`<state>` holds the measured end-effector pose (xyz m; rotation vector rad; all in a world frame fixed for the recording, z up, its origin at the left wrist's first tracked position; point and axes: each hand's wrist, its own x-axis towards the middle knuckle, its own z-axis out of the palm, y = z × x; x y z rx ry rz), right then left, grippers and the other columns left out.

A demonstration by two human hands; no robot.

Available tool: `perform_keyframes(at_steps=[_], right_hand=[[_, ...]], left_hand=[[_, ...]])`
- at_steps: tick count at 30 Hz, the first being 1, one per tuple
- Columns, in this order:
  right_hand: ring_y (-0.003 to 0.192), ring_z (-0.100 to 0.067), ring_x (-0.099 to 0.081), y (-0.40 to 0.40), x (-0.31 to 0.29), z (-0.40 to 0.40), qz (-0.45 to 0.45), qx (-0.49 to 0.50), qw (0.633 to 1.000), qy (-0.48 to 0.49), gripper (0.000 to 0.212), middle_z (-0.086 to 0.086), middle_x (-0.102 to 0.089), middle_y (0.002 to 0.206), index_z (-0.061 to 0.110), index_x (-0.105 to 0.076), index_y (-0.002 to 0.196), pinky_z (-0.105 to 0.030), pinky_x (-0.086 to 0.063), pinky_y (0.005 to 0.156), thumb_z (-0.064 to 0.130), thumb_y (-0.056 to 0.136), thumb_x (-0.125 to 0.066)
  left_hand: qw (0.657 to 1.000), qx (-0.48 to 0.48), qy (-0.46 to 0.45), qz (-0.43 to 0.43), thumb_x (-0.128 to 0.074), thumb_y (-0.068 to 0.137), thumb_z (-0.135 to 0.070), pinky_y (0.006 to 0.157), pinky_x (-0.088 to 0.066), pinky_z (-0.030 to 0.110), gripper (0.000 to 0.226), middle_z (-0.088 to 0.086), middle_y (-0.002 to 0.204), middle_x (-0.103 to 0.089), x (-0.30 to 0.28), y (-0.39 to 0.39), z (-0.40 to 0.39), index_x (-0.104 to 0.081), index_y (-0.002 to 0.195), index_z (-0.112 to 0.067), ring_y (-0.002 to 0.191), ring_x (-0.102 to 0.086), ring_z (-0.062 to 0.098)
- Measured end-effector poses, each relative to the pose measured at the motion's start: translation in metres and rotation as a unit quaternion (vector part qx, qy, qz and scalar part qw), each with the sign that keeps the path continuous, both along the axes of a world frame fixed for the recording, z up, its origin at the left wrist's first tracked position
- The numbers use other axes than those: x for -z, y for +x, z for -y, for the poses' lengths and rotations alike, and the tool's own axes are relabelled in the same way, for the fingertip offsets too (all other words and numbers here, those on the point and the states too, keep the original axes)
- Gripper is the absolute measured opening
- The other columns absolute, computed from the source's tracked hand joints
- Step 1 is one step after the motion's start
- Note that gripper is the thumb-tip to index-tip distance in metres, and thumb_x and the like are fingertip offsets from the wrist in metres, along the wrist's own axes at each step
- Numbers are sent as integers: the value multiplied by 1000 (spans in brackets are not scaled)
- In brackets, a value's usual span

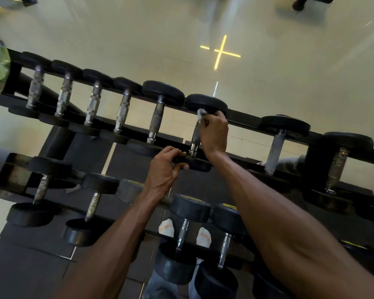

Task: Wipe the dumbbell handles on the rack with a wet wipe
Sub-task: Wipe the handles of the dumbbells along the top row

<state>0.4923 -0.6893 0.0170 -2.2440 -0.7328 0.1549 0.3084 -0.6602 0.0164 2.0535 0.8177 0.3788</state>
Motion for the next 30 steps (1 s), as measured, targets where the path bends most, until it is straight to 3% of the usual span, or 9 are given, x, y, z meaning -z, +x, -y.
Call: perform_keyframes(at_steps=[2, 4, 7, 9, 13, 16, 21, 26, 30], right_hand=[[76, -2, -56, -2, -1, -4, -74, 100, 991, 40, 12, -2, -68, 97, 9, -77, 88, -12, -50, 72, 18, 94, -71], [76, -4, -63, 2, -1, -6, -166, 173, 968, 79, 7, 3, -71, 88, 11, -77, 91, -13, -50, 66, 17, 91, -74], [74, -5, -66, 14, 0, -5, -311, 240, 910, 129, 7, 5, -72, 85, 14, -77, 96, -11, -46, 56, 15, 89, -77], [76, -7, -67, 18, 2, -3, -341, 246, 897, 138, 9, 3, -73, 89, 14, -77, 97, -12, -47, 57, 13, 88, -77], [94, -11, -61, 4, 11, -1, -135, 100, 984, 57, 9, -1, -66, 110, 8, -76, 99, -12, -49, 77, 12, 94, -69], [92, -8, -57, -2, 17, 2, 28, -18, 999, -12, 14, 12, -54, 108, 13, -68, 108, -13, -53, 69, 13, 103, -55], [105, -27, -55, -6, 15, -2, 218, -108, 956, -165, 43, -16, -51, 124, -3, -59, 127, -30, -61, 77, -12, 86, -62], [120, -37, -48, -9, -4, -17, 265, -191, 895, -303, 24, -20, -42, 141, -5, -70, 111, -37, -58, 89, -8, 88, -64], [124, -38, -45, -13, -9, -26, 274, -225, 872, -338, 20, -19, -40, 143, 0, -73, 106, -39, -57, 90, -4, 89, -64]], left_hand=[[1000, 3, 4, -4, -84, 83, -17, 91, -56, 28, 30, -3, 108, -67, 1, -1, 0, -73, 110, -9, 98, -67, 11], [1000, -1, 3, -4, -83, 83, -17, 92, -56, 29, 31, -3, 109, -67, 0, -2, 1, -73, 111, -9, 100, -67, 11], [1000, 0, 0, -6, -83, 84, -17, 93, -56, 27, 32, -4, 111, -66, -1, -2, 0, -73, 112, -9, 101, -66, 9], [1000, 2, -2, -6, -83, 83, -16, 93, -56, 27, 30, -3, 111, -66, -2, -1, 0, -73, 111, -8, 101, -66, 10], [1000, -2, -6, -4, -84, 83, -16, 91, -56, 25, 30, -5, 109, -67, -2, -2, 0, -73, 110, -9, 99, -67, 8], [1000, -3, -7, -3, -84, 83, -15, 90, -56, 26, 30, -4, 108, -67, -1, -2, 1, -74, 110, -9, 98, -67, 8], [1000, -5, 2, -1, -86, 80, -16, 88, -58, 35, 29, -3, 106, -68, 2, 0, 0, -74, 107, -9, 96, -68, 11], [1000, 1, 5, -6, -85, 81, -20, 86, -59, 40, 31, -3, 106, -67, 4, -1, -1, -74, 108, -9, 96, -68, 14], [1000, -4, 2, -5, -86, 80, -20, 85, -58, 40, 31, -3, 105, -68, 4, -1, -1, -74, 107, -9, 95, -68, 14]])
